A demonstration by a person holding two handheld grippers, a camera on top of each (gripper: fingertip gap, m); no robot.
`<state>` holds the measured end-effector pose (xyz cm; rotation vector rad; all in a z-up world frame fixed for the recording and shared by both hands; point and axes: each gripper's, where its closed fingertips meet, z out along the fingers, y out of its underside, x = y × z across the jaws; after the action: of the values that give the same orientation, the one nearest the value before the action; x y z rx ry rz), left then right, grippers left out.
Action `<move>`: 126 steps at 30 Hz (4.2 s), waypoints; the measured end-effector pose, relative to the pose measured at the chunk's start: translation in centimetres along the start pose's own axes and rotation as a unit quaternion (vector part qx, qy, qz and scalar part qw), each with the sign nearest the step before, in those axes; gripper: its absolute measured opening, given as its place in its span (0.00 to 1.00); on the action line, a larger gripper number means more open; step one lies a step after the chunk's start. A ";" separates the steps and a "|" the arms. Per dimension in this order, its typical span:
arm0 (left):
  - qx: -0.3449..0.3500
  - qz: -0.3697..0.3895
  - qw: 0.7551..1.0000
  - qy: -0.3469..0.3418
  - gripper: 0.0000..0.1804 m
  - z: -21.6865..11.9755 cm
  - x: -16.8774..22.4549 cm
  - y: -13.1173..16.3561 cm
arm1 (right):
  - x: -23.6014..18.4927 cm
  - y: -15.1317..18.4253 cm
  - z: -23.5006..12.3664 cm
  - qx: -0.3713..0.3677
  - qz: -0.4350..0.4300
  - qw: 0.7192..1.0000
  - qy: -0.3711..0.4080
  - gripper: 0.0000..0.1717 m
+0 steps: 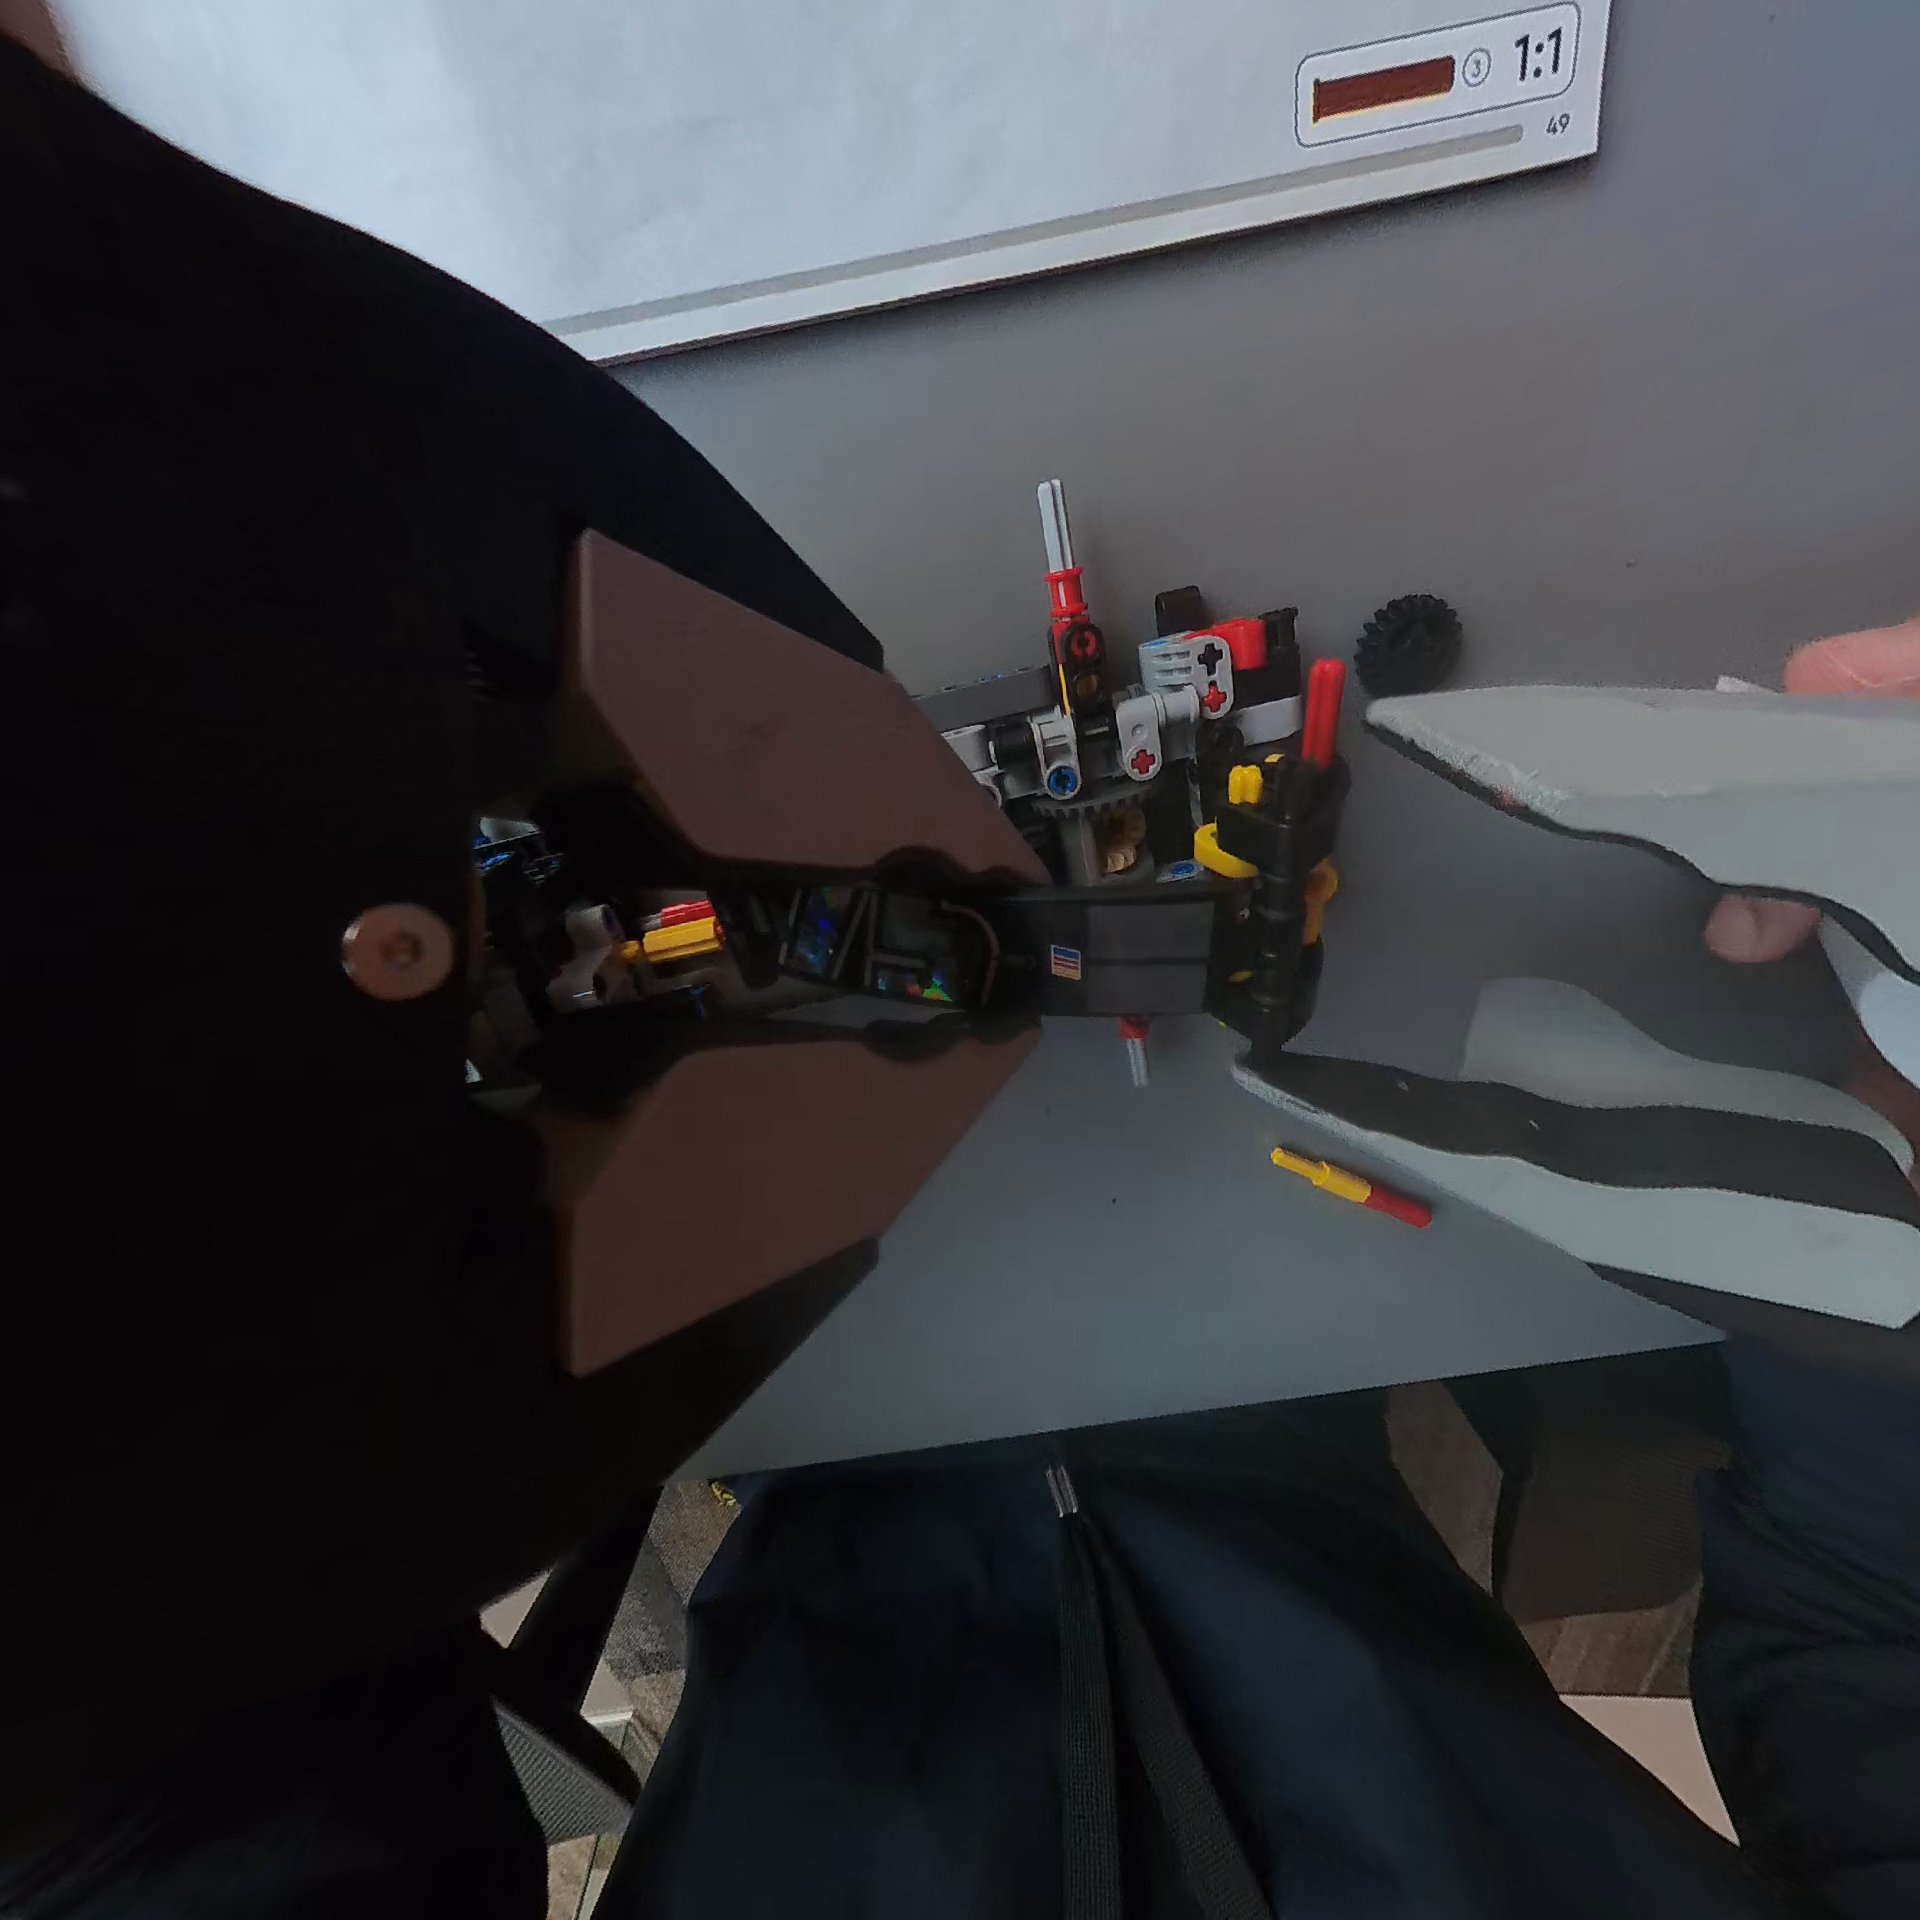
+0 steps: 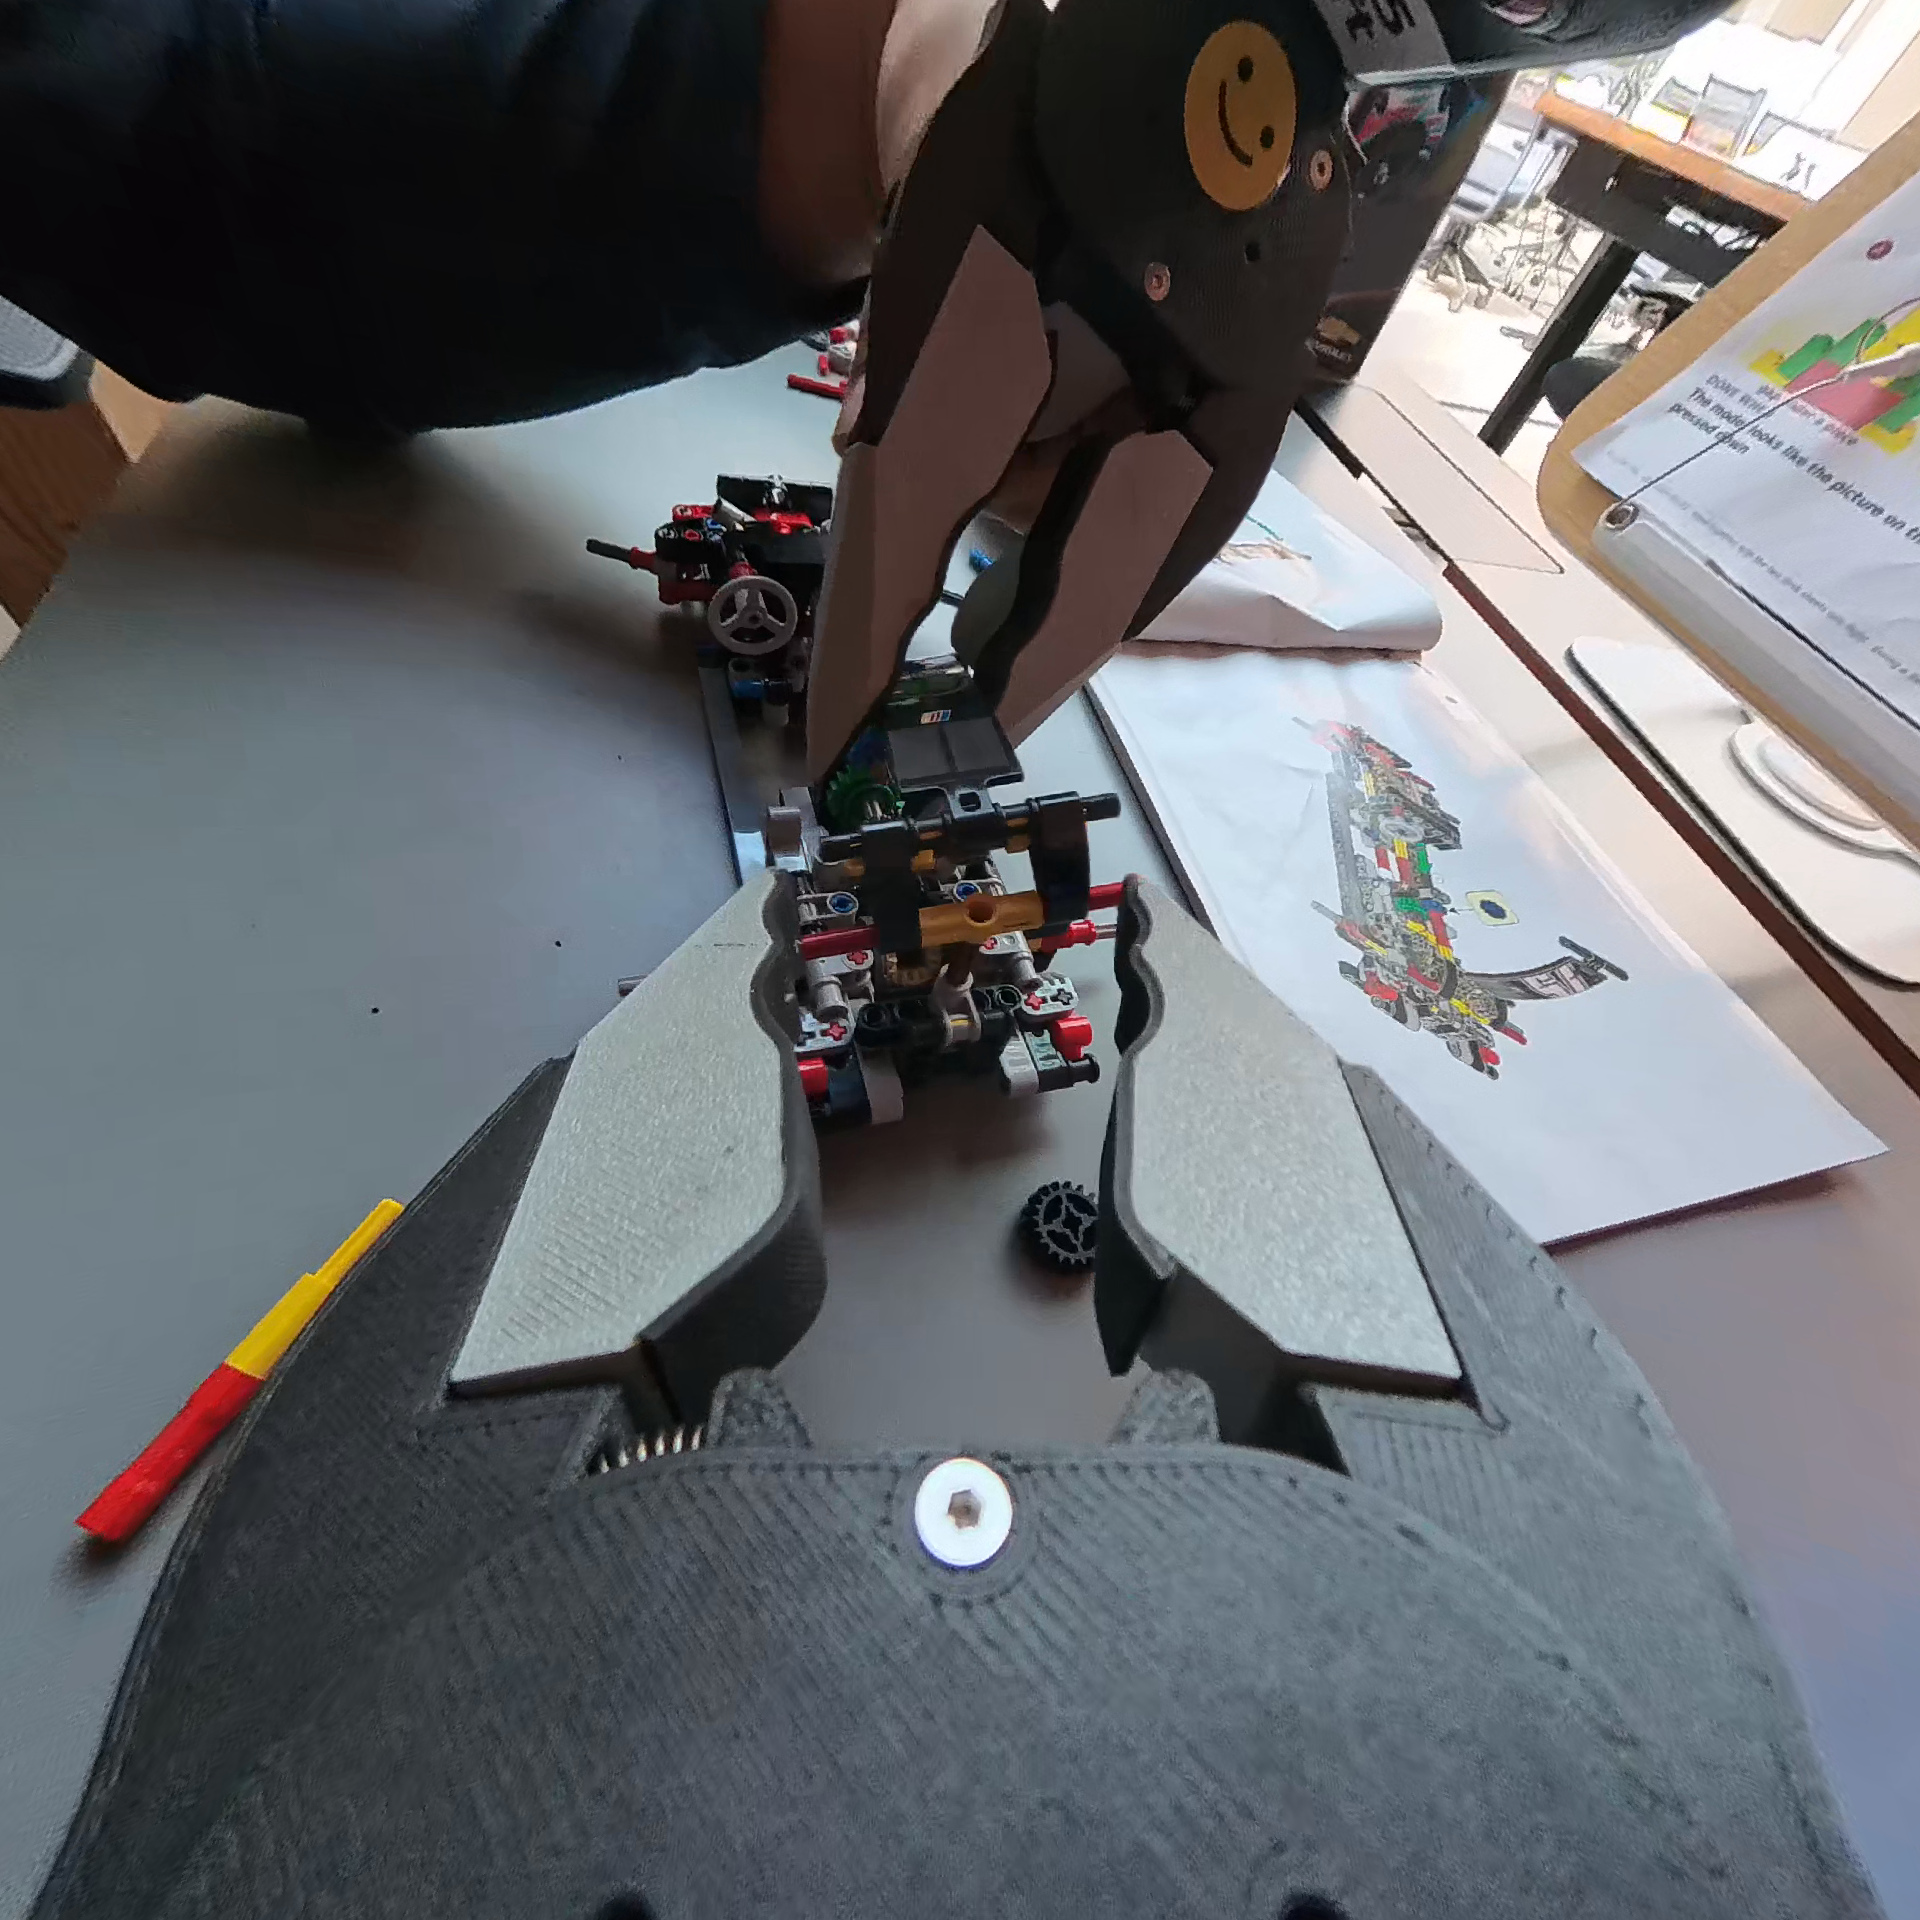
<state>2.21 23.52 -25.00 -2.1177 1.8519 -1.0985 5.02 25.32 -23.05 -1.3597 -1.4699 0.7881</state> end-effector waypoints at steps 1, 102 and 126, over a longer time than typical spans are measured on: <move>0.000 0.000 1.000 0.000 0.10 0.0 0.0 0.0 | 0.0 0.0 0.0 0.000 -0.002 1.000 -0.001 0.34; 0.038 -0.046 0.998 0.004 0.06 -1.4 -1.6 -0.1 | 2.9 0.1 1.0 -0.061 -0.034 0.997 -0.043 0.00; 0.003 -0.070 0.991 -0.115 0.12 -1.6 -3.1 -0.7 | 2.6 -0.2 1.2 -0.038 0.035 0.996 -0.066 0.31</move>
<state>1.86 27.04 -24.82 -2.2903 1.6174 -0.8403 4.03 27.99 -22.73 -1.4468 -1.5759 0.8886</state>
